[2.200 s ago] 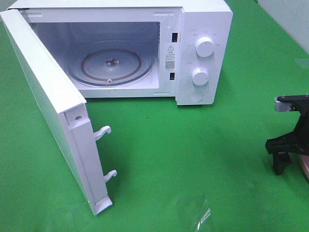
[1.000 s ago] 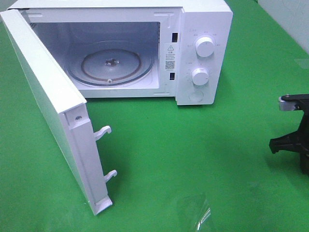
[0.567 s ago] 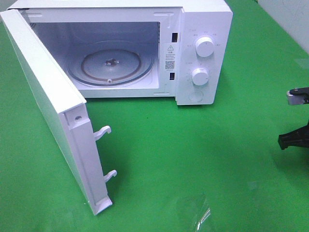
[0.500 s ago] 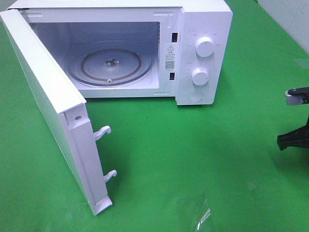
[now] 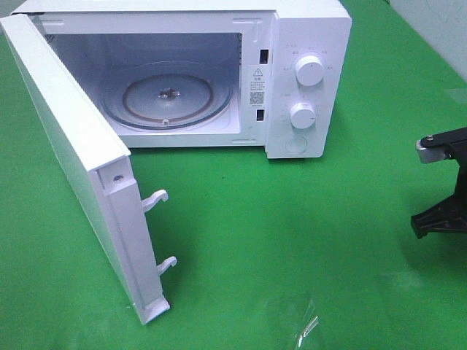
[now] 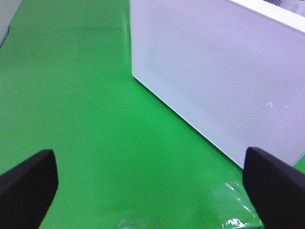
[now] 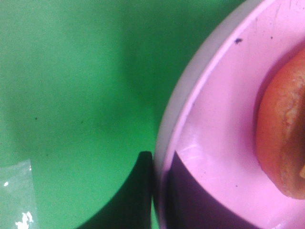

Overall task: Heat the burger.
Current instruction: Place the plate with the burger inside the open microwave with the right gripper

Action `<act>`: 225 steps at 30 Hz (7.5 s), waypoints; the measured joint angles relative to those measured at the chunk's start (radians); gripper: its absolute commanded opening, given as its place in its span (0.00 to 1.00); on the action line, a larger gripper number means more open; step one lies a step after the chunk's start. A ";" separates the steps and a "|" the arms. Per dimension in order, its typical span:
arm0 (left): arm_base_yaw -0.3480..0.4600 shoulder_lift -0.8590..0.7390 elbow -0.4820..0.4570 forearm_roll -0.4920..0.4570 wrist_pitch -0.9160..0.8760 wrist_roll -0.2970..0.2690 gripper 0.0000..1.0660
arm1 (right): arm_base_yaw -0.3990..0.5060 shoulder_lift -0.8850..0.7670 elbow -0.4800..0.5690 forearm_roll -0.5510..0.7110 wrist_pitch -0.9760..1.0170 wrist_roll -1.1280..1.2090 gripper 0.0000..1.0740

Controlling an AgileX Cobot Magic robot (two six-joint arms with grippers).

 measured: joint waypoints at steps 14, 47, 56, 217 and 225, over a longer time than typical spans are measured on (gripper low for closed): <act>0.000 0.000 0.000 0.000 0.000 0.000 0.92 | 0.123 -0.076 0.059 -0.015 0.072 0.036 0.00; 0.000 0.000 0.000 0.000 0.000 0.000 0.92 | 0.524 -0.136 0.059 -0.075 0.245 0.047 0.00; 0.000 0.000 0.000 0.000 0.000 0.000 0.92 | 0.637 -0.144 0.089 -0.094 0.284 0.077 0.00; 0.000 0.000 0.000 0.000 0.000 0.000 0.92 | 0.473 -0.075 -0.127 0.553 -0.446 -2.156 0.00; 0.000 0.000 0.000 0.000 0.000 0.000 0.92 | 0.473 -0.075 -0.128 0.554 -0.473 -2.156 0.00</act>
